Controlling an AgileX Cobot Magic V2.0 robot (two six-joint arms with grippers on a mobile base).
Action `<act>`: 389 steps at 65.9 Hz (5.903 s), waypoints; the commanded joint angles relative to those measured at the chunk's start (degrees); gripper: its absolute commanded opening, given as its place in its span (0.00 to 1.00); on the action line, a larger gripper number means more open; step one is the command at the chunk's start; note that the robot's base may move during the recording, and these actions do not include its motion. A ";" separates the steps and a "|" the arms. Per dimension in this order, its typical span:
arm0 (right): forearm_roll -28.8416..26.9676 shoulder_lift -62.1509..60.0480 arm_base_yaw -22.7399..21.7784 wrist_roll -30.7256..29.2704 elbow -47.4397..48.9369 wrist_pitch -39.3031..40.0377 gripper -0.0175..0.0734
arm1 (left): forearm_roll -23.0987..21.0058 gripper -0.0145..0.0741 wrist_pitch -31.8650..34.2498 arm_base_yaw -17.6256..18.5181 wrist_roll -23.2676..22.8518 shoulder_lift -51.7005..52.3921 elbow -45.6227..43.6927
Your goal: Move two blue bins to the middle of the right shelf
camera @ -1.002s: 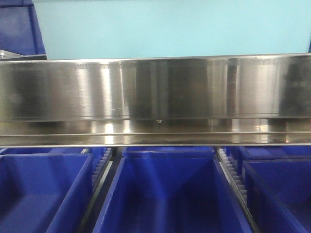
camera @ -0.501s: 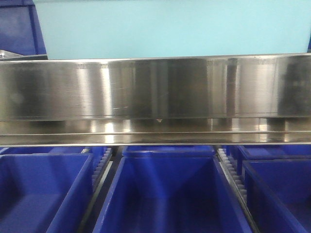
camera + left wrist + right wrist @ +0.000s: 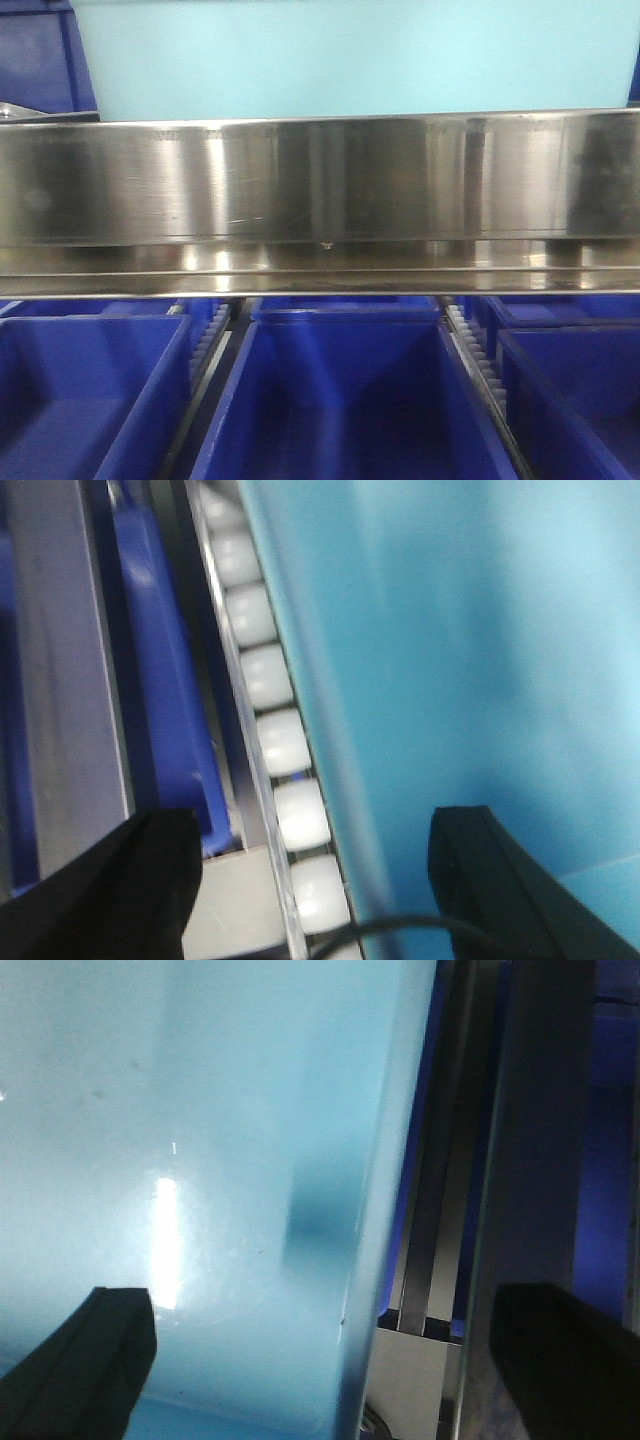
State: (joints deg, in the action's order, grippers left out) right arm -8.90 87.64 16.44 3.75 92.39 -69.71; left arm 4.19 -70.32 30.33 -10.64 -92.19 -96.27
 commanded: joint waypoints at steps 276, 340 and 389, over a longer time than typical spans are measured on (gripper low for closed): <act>-2.01 -3.73 0.74 -0.19 15.53 17.45 0.02 | -3.88 0.04 12.82 -2.02 0.03 3.03 -19.45; -2.01 -3.73 0.74 -0.19 15.53 17.54 0.02 | -3.88 0.04 14.87 -2.02 0.03 3.03 -19.45; -2.01 -3.73 0.74 -0.19 15.53 17.54 0.02 | -3.64 0.04 14.87 -2.02 0.03 3.03 -19.45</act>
State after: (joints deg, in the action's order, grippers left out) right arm -8.45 84.74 16.93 3.74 106.99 -56.06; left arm 2.87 -62.18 28.03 -11.50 -90.19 -114.77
